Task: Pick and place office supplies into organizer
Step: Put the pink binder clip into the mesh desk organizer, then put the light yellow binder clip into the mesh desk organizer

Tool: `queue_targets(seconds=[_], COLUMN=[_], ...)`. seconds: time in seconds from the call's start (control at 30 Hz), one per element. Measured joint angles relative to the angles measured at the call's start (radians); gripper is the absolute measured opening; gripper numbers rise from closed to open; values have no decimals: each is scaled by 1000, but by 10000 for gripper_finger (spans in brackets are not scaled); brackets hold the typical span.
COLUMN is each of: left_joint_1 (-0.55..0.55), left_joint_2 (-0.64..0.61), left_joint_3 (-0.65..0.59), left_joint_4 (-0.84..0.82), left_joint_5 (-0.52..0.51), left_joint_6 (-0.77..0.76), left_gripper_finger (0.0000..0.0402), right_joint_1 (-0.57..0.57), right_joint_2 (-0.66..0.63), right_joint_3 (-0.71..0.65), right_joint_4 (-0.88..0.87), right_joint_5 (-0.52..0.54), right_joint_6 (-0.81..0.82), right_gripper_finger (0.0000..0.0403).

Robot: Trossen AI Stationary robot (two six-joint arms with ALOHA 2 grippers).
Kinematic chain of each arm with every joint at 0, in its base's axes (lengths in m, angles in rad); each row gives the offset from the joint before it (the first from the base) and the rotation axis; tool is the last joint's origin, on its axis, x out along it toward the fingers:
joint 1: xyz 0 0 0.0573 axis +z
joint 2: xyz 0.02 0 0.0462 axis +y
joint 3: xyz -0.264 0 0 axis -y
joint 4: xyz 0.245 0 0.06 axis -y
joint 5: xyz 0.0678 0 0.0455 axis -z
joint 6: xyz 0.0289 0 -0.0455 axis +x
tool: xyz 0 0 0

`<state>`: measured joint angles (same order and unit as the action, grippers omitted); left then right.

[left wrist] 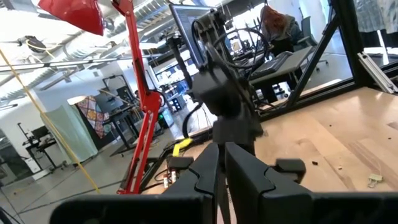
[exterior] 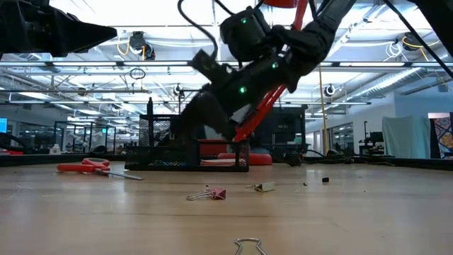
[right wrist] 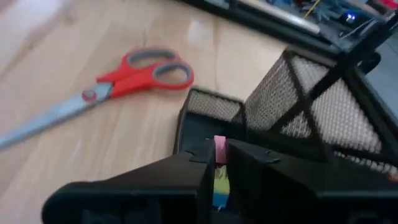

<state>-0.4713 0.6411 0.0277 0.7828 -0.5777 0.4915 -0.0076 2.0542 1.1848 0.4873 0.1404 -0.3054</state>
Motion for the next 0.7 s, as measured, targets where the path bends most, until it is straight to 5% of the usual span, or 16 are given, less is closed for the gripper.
queue_targets(seconds=[0.3,0.7], left_joint_1=[0,0], left_joint_2=[0,0], left_joint_3=[0,0], left_joint_4=[-1,-1], left_joint_5=[0,0], left_joint_6=[-1,-3], left_gripper_finger=[35,35], right_joint_1=[24,41], right_joint_2=[41,25], right_joint_3=[0,0], right_joint_4=[28,46], right_joint_5=[46,98], right_joint_6=[3,13], right_gripper_finger=[42,123])
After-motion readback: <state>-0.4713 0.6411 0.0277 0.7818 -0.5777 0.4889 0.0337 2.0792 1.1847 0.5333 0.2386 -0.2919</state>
